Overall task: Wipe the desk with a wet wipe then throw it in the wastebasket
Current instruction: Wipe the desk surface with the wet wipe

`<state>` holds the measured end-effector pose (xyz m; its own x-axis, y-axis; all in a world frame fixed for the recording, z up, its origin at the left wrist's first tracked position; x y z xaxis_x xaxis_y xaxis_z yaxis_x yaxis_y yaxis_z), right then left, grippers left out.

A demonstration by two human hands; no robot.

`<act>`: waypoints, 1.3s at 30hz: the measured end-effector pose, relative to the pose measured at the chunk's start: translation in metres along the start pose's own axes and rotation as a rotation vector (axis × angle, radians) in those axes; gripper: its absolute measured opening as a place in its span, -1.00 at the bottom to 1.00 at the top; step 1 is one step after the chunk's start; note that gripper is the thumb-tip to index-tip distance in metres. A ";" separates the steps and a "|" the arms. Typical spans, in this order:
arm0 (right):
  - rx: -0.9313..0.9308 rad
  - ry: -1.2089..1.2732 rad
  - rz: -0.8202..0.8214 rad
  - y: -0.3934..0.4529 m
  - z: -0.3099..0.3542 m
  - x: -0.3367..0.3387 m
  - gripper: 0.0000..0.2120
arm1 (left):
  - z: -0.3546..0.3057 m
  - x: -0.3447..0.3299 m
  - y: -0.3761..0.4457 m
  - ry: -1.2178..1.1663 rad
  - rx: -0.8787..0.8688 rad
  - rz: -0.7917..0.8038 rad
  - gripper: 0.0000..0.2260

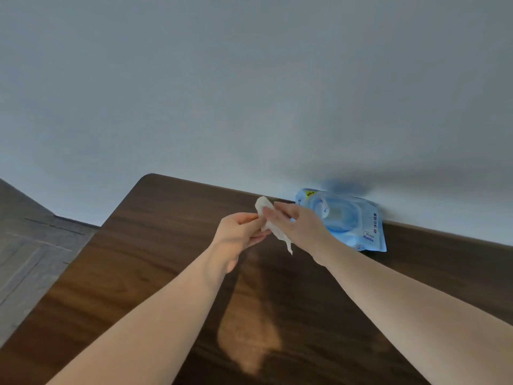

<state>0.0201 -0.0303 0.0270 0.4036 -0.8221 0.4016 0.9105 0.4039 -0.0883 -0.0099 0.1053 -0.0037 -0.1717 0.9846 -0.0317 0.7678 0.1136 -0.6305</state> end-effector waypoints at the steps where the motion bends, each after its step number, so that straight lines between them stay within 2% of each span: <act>1: 0.036 -0.070 0.090 0.000 0.004 -0.010 -0.37 | 0.002 0.007 -0.001 0.011 0.000 -0.008 -0.81; 3: 0.107 -0.159 0.177 0.001 0.009 -0.031 -0.58 | 0.006 0.022 -0.005 0.035 0.007 -0.023 -0.83; 4: 0.101 -0.154 0.158 0.002 0.011 -0.037 -0.66 | 0.009 0.030 -0.005 0.041 0.011 -0.019 -0.82; 6: -0.019 -0.101 0.037 0.012 0.004 -0.045 -0.67 | 0.016 0.048 -0.005 0.093 0.011 -0.061 -0.79; 8: -0.144 -0.007 -0.124 0.027 0.000 -0.050 -0.69 | 0.024 0.076 -0.001 0.306 0.001 -0.213 -0.69; 10: -0.149 -0.016 -0.242 0.045 0.002 -0.059 -0.67 | 0.040 0.107 0.008 0.654 0.065 -0.338 -0.40; 11: -0.101 -0.085 -0.249 0.053 0.007 -0.068 -0.66 | 0.049 0.122 0.010 0.853 0.110 -0.383 -0.27; 13: 0.059 -0.253 -0.179 0.065 0.021 -0.098 -0.59 | 0.068 0.150 0.011 1.183 0.163 -0.474 -0.10; 15: 0.223 -0.399 -0.001 0.070 0.031 -0.141 -0.60 | 0.087 0.176 0.006 1.308 0.213 -0.523 0.02; 18: 0.256 -0.502 0.447 0.063 0.019 -0.217 -0.60 | 0.112 0.213 -0.005 1.338 0.318 -0.542 0.14; 19: 0.259 -0.537 0.518 0.061 0.012 -0.236 -0.55 | 0.118 0.226 -0.009 1.334 0.345 -0.562 0.17; 21: 0.334 -0.618 0.400 0.068 0.005 -0.256 -0.52 | 0.130 0.251 -0.017 1.288 0.367 -0.609 0.22; 23: 0.297 -0.753 0.297 0.077 -0.008 -0.269 -0.48 | 0.139 0.263 -0.023 1.249 0.335 -0.625 0.23; 26: 0.208 -0.909 0.354 0.083 -0.025 -0.291 -0.39 | 0.145 0.266 -0.025 1.236 0.273 -0.623 0.23; 33: 0.263 -0.915 0.398 0.128 0.001 -0.351 -0.31 | 0.148 0.268 -0.020 1.237 0.238 -0.638 0.19; 39: 0.340 -0.962 0.416 0.143 0.016 -0.392 -0.29 | 0.147 0.269 -0.020 1.240 0.232 -0.618 0.23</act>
<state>-0.0098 0.3563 -0.1286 0.3004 0.0000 0.9538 0.5881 0.7873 -0.1852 -0.1620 0.3481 -0.1139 0.3028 0.2738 0.9129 0.6304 0.6609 -0.4073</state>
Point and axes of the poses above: each hand's wrist, its own y-axis towards the middle knuckle, its own x-axis out of the back of the hand, z = x × y, the point moved 5 cm from there along y, towards the middle knuckle, and after that the axes turned 13 degrees about x, right-handed, at the moved point
